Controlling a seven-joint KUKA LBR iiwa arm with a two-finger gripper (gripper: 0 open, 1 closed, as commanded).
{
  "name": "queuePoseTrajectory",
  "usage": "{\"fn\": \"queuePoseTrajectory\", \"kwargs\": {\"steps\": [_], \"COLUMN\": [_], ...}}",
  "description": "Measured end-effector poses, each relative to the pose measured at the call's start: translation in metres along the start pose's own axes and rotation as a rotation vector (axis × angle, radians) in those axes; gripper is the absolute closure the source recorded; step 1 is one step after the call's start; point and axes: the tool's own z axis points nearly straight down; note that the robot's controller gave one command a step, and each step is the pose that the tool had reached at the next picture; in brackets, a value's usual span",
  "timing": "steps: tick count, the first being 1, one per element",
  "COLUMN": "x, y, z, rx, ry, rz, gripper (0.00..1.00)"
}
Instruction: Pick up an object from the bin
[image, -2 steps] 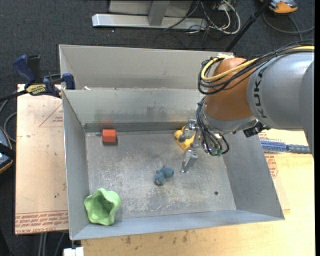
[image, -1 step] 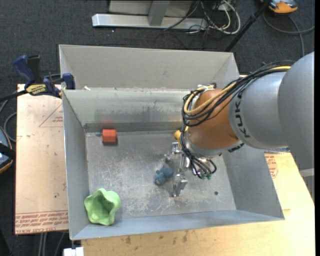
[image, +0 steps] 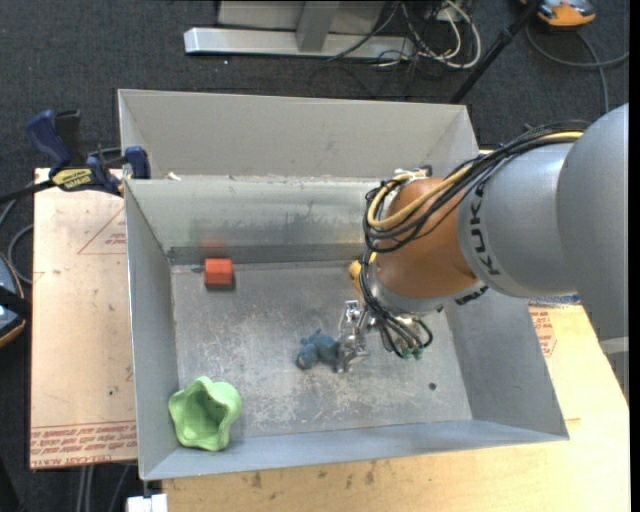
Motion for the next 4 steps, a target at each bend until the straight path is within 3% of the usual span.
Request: {"fn": "queuePoseTrajectory", "kwargs": {"steps": [1,2,3,4], "x": [0.002,0.004,0.014,0.012], "y": [-0.013,-0.013,0.04,0.037], "z": [-0.138,-0.134,-0.019,-0.024], "rx": [0.002,0.001,-0.001,0.0], "ry": [-0.007,0.002,0.012,0.004], "rz": [-0.031,-0.031,0.051,0.053], "gripper": [1.0,0.0,0.0,1.0]}}
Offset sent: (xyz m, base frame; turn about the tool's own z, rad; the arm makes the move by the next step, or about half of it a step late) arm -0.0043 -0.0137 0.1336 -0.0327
